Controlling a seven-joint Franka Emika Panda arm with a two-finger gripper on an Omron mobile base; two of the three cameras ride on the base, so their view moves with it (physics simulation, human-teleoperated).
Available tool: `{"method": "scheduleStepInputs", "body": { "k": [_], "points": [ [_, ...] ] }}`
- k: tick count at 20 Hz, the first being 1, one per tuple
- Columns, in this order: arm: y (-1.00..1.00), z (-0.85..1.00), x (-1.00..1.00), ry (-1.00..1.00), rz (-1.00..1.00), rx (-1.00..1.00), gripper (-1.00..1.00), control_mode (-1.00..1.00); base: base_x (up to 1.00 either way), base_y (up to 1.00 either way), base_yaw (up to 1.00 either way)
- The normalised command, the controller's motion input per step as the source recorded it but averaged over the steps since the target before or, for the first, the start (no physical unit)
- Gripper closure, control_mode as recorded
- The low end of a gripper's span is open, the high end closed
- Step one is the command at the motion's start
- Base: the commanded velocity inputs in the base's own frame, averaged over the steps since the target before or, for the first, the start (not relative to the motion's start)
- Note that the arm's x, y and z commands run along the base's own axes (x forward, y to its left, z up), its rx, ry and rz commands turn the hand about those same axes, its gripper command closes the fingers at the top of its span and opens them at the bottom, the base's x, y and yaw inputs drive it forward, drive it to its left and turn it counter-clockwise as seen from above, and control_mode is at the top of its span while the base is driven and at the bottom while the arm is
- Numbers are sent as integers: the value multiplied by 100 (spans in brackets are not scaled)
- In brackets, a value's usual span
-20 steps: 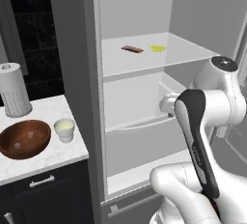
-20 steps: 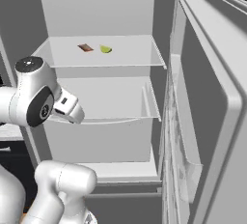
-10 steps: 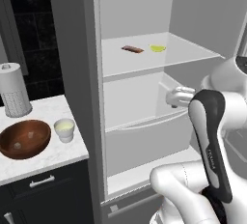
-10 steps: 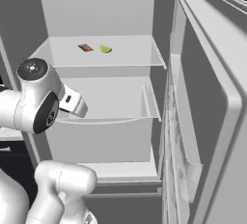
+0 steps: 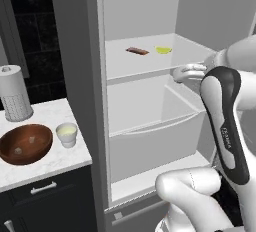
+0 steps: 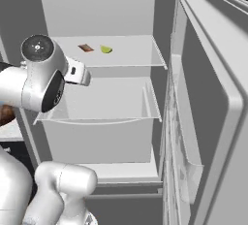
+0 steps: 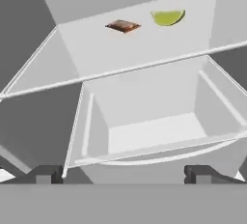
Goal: Grab a lemon wedge from the fridge and one ice cube from the ice bowl, and put them in the glass of lemonade.
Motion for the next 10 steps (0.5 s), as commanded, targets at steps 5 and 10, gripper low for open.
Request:
{"method": "scheduleStepInputs", "body": {
  "k": [5,10],
  "points": [
    [0,86,97,7,28,-36,-100,-100,0,0,0],
    [-17,-4,100,13,30,-18,-100,-100,0,0,0]
  ]
}}
